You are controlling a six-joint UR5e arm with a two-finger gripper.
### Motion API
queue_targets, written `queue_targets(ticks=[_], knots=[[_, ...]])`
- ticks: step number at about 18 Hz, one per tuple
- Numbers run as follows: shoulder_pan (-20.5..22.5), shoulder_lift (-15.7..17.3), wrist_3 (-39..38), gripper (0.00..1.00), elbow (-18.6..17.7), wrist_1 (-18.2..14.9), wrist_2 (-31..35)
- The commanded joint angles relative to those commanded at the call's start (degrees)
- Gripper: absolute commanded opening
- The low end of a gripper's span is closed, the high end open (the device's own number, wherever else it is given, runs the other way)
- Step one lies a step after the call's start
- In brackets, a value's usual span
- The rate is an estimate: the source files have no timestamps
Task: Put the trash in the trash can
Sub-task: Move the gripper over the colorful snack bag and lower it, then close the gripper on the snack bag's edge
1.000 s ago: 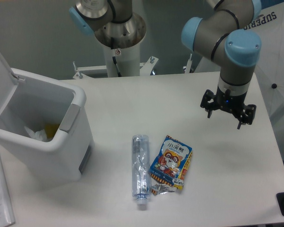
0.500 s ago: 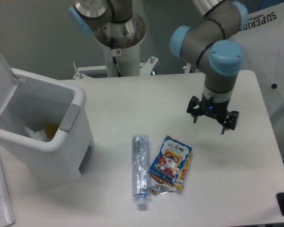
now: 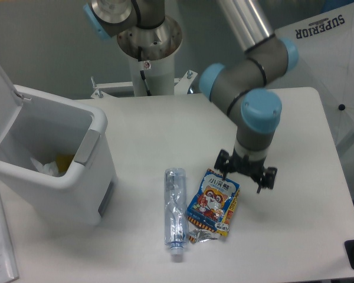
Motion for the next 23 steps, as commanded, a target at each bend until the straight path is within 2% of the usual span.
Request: queue_targets(ticks=[3,5,9,10,14,23], knots=[[-0.36,-1.32,-0.96,1.00,0.44,-0.52,0.09],[-0.79,-2.55,-2.02,1.00,2.01,-2.27,0.17],[-1.93,-5.44,-5.00,1.00,8.16,-11.67,0.17],[-2.29,-5.97,-5.62,1.00,9.30,-12.82,0.09],[-2.90,-7.99,-7.55,1.00,11.16,-13.01,0.00],[-4.49,-9.93,-9.49,0.99,11.78,-13.18,0.44]])
